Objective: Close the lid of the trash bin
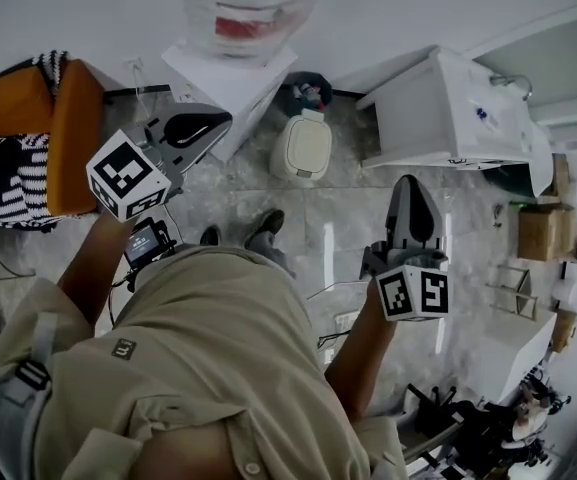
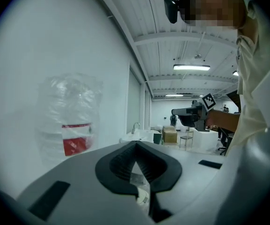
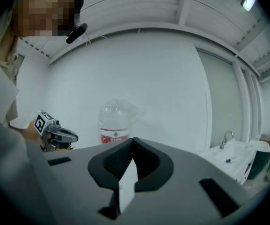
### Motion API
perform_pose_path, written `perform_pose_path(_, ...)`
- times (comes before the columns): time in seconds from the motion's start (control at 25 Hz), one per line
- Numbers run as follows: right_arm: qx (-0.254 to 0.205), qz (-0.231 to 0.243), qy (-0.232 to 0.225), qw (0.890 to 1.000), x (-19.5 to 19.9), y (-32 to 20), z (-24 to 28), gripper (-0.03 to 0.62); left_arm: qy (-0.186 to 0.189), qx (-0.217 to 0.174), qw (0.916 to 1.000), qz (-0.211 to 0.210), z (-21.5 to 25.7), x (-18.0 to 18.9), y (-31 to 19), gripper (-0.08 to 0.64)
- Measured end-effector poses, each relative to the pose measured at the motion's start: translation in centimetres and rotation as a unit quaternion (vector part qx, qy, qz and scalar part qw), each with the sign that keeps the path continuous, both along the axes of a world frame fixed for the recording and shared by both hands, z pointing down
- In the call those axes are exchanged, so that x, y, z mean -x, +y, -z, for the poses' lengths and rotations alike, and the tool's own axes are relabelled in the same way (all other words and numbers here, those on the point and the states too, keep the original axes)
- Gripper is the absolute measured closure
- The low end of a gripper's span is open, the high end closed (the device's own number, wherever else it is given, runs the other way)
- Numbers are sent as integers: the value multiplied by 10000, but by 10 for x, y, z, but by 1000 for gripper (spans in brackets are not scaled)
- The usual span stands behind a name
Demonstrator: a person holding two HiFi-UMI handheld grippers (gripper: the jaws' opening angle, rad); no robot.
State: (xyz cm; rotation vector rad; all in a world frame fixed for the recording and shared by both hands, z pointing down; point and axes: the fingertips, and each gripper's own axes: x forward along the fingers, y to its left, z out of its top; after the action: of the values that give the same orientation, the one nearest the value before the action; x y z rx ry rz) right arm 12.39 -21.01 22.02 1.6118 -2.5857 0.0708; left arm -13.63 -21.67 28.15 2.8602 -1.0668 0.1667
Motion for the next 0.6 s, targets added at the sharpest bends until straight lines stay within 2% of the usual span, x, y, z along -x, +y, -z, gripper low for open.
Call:
perform_pose_path(0.16, -175, 214, 243, 9993, 18, 1, 21, 571, 66, -164, 9997, 162, 17, 10, -4, 546)
perform_pose_path(0.6, -85, 326, 303, 9990, 23, -3, 17, 571, -4, -39, 9997, 258, 7, 16, -3, 546)
